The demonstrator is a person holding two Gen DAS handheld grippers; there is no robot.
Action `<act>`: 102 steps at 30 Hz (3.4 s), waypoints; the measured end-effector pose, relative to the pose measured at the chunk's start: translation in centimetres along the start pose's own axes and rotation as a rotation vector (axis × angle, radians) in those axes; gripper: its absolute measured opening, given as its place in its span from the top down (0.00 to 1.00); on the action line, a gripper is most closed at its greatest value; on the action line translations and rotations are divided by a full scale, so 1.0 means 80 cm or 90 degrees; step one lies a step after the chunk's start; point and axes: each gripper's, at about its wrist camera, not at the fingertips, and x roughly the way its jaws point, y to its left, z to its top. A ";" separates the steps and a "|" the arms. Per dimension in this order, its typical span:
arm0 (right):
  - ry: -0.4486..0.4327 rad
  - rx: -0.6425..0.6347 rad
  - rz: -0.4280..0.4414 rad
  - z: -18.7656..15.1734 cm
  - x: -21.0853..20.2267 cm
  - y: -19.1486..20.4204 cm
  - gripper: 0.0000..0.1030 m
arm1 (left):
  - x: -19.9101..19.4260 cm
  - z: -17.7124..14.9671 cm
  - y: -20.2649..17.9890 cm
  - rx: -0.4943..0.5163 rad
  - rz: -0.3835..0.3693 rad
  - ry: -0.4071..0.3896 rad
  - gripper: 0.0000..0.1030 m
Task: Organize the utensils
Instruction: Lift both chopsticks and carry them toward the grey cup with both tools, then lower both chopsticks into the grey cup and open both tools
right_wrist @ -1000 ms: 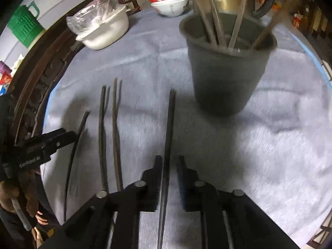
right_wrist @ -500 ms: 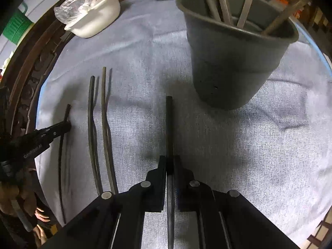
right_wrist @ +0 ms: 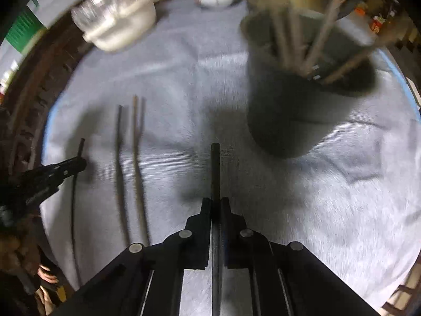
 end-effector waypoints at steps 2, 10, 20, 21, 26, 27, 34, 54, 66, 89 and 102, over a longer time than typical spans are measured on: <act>-0.048 0.019 0.021 -0.014 -0.026 -0.009 0.93 | -0.030 -0.009 0.003 -0.018 -0.059 -0.058 0.94; -0.307 0.056 -0.009 -0.033 -0.141 -0.028 0.93 | -0.123 -0.023 -0.002 -0.052 -0.085 -0.300 0.94; -0.526 0.027 -0.135 -0.042 -0.176 -0.018 0.93 | -0.162 -0.021 -0.005 -0.070 0.047 -0.581 0.94; -0.527 0.024 -0.139 -0.044 -0.172 -0.017 0.93 | -0.168 -0.034 -0.001 -0.067 0.064 -0.587 0.94; -0.533 -0.004 -0.160 -0.064 -0.172 -0.007 0.93 | -0.168 -0.057 0.017 -0.068 0.093 -0.592 0.93; -0.533 -0.004 -0.153 -0.067 -0.176 -0.006 0.93 | -0.172 -0.061 0.021 -0.070 0.087 -0.593 0.93; -0.538 -0.017 -0.135 -0.109 -0.206 -0.004 0.93 | -0.211 -0.116 0.030 -0.045 0.044 -0.598 0.92; -0.537 0.028 -0.103 -0.213 -0.256 -0.016 0.92 | -0.257 -0.217 0.042 -0.060 -0.053 -0.542 0.94; -0.578 0.036 -0.075 -0.201 -0.288 -0.017 0.92 | -0.277 -0.176 0.018 -0.064 -0.034 -0.501 0.94; -0.572 0.025 -0.059 -0.185 -0.292 -0.008 0.92 | -0.258 -0.135 -0.013 -0.037 0.047 -0.397 0.94; -0.600 0.053 -0.038 -0.167 -0.319 -0.023 0.92 | -0.294 -0.107 -0.001 -0.078 -0.119 -0.425 0.94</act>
